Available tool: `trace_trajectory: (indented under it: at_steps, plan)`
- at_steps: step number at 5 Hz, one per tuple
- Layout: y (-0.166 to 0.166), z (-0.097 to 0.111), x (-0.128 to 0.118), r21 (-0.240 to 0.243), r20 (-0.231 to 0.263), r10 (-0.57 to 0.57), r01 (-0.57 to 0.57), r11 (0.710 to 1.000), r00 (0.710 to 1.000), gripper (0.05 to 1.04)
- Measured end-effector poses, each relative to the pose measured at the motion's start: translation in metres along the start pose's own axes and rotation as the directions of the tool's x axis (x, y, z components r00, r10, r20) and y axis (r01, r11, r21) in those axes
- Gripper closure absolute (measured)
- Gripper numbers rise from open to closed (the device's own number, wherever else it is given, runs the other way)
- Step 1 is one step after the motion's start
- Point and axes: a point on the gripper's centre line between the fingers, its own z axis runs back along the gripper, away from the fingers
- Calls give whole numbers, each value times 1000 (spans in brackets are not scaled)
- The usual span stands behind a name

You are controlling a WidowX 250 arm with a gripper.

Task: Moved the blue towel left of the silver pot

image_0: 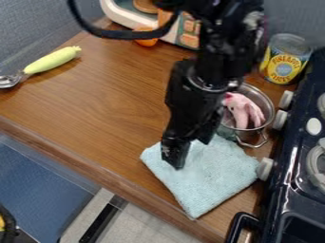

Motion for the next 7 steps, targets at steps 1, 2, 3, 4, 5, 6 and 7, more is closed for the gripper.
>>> trace_trajectory:
  at_steps: [1, 2, 3, 4, 5, 6, 7]
  plan:
    - [-2, -18, 2, -11, -55, -50, 49, 999, 997, 83]
    - [-4, -21, 3, -24, -72, -71, 69, 997, 995, 82]
    - [-2, -24, 6, -17, -58, -63, 62, 998, 996, 82]
    - [2, -25, 25, -5, -10, -1, 0, 1000, 1000, 82]
    - [11, -24, 67, 9, 59, 107, -108, 994, 992, 82]
    - [12, -25, 95, 8, 114, 155, -157, 988, 981, 82]
    - [11, -26, 123, 4, 162, 216, -220, 976, 963, 82]
